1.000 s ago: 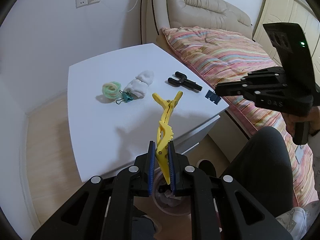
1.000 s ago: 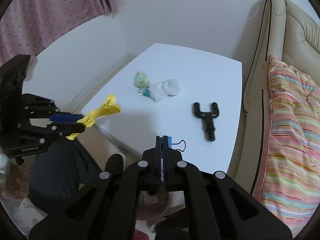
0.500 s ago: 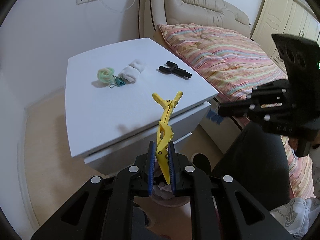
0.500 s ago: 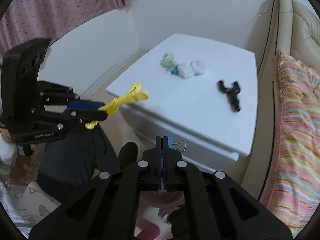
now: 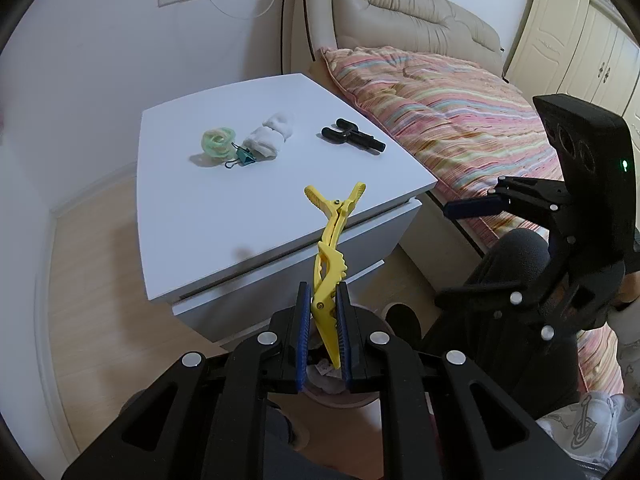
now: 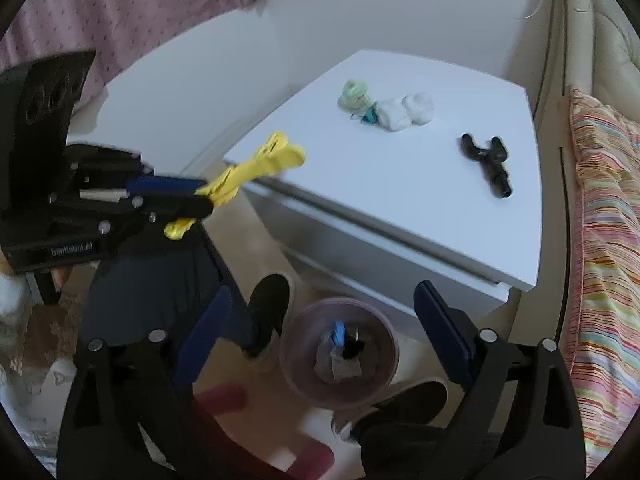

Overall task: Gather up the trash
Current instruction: 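Lift the blue binder clip with the right gripper while the left carries the yellow clip toward the wastebasket, then open both grippers over the wastebasket to drop both clips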

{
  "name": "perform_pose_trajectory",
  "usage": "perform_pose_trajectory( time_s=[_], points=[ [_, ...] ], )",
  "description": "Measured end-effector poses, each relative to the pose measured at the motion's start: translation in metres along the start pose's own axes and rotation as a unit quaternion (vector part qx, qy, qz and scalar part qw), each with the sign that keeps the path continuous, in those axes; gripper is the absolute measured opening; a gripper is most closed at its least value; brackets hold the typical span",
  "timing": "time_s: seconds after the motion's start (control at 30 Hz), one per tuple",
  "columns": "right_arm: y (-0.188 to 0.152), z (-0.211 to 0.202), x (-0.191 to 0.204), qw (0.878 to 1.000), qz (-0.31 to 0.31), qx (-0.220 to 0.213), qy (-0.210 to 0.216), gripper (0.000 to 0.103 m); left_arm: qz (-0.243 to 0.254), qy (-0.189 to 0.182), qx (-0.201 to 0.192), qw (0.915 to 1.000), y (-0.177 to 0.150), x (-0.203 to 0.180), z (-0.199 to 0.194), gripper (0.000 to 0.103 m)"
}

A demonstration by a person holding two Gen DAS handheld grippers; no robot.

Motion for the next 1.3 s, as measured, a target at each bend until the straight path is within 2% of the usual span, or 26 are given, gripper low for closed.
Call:
perform_pose_trajectory(
  time_s=[0.17,0.43,0.6,0.77,1.07,1.13,1.17,1.2,1.23,1.27,1.3],
  points=[
    [-0.001,-0.002,-0.012,1.0,0.013,0.002,-0.023,0.097,0.005,-0.004,0.005,1.0,-0.002,-0.003,0.001,0.012],
    [-0.001,-0.013,-0.018,0.999,0.028,-0.009,-0.031,0.1,0.014,-0.008,0.01,0.9998,-0.003,-0.008,0.001,0.013],
    [-0.002,-0.035,-0.027,0.997,0.049,-0.032,-0.042,0.1,0.027,-0.013,0.014,0.9995,-0.006,-0.018,0.003,0.012],
    [0.001,-0.061,-0.038,0.994,0.056,-0.059,-0.072,0.1,0.043,-0.021,0.021,0.9986,-0.01,-0.034,0.007,0.012],
    [0.002,-0.08,-0.051,0.991,0.076,-0.086,-0.072,0.1,0.071,-0.041,0.024,0.9964,-0.008,-0.057,0.004,0.013],
    [0.001,-0.08,-0.051,0.991,0.078,-0.087,-0.07,0.1,0.074,-0.044,0.025,0.996,-0.009,-0.06,0.004,0.018],
    [0.001,-0.08,-0.051,0.991,0.078,-0.087,-0.069,0.1,0.076,-0.043,0.026,0.9959,-0.009,-0.061,0.006,0.041],
    [0.0,-0.079,-0.051,0.991,0.078,-0.086,-0.069,0.1,0.075,-0.041,0.025,0.996,-0.009,-0.061,0.007,0.055],
    [0.0,-0.079,-0.051,0.991,0.078,-0.086,-0.068,0.1,0.07,-0.043,0.022,0.9963,-0.008,-0.06,0.007,0.08],
    [0.0,-0.078,-0.05,0.991,0.077,-0.085,-0.068,0.1,0.063,-0.046,0.018,0.9968,-0.007,-0.059,0.006,0.089],
    [0.0,-0.078,-0.05,0.991,0.076,-0.085,-0.069,0.1,0.059,-0.04,0.016,0.9974,-0.007,-0.057,0.007,0.089]
  ],
)
Point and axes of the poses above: each gripper's, at about its wrist camera, not at the fingertips, and z roughly the way its jaws point, x to its left, y to its top, the point moved 8 cm from there along z, roughly the way its jaws point, and after that the axes turned 11 degrees about y, right-handed, at the moved point
